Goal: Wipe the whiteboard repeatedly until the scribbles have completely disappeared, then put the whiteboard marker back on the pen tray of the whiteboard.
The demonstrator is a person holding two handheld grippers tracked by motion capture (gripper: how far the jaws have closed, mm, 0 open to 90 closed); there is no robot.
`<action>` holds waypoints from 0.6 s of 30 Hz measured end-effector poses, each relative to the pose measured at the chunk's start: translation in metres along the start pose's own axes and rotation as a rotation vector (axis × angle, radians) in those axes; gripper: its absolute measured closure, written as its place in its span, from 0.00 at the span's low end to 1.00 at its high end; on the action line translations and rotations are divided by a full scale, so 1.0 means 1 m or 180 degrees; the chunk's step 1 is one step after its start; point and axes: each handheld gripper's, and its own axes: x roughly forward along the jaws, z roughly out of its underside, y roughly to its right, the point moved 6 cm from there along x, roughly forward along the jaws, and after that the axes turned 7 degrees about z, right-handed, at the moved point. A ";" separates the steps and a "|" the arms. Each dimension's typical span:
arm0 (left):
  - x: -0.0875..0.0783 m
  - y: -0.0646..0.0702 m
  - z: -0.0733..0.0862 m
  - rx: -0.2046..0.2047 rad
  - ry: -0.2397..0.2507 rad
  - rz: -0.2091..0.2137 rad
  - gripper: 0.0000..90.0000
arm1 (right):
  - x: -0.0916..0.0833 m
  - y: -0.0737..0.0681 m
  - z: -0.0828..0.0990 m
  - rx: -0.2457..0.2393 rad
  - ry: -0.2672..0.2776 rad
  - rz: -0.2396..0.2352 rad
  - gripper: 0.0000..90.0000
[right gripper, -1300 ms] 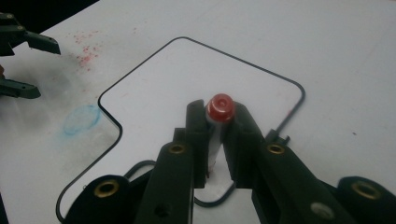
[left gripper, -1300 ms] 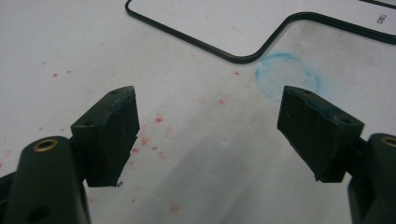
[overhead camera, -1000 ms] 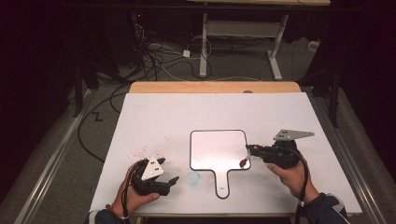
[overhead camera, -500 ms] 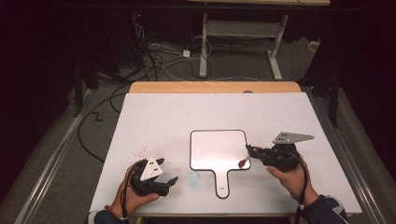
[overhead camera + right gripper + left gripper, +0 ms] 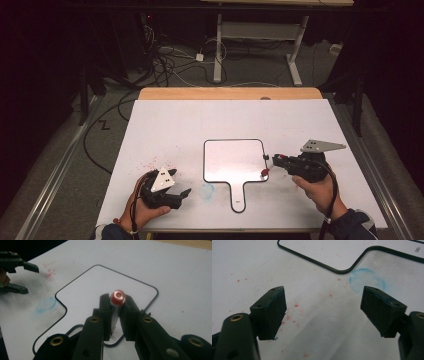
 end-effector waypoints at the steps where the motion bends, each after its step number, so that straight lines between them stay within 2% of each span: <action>1: 0.000 0.000 0.000 -0.0004 0.0002 0.0001 0.22 | -0.002 0.001 -0.002 0.0008 0.0032 0.0012 0.90; 5: -0.001 -0.001 -0.001 0.0005 0.0017 -0.0012 0.22 | -0.014 0.003 -0.007 0.0036 0.0101 0.0027 0.90; 6: -0.001 0.000 -0.001 0.0011 0.0021 -0.0012 0.22 | -0.018 0.003 -0.008 0.0067 0.0116 -0.0009 0.90; 9: 0.000 0.000 -0.002 0.0028 0.0012 -0.0013 0.22 | -0.034 0.003 -0.013 0.0048 0.0142 0.0008 0.90; 11: 0.000 0.001 -0.001 0.0027 -0.0001 -0.0009 0.22 | -0.045 0.002 -0.016 -0.0021 0.0103 0.0047 0.90; 13: 0.000 0.001 -0.002 0.0026 0.0012 -0.0006 0.22 | -0.051 -0.001 -0.016 -0.0048 0.0000 -0.0051 0.90; 14: 0.000 0.000 -0.002 0.0031 0.0009 -0.0005 0.22 | -0.052 -0.001 -0.016 -0.0063 -0.0035 -0.0038 0.90; 18: 0.000 0.001 -0.001 0.0020 -0.0012 -0.0011 0.22 | -0.042 0.003 -0.011 0.0017 -0.0233 -0.0096 0.90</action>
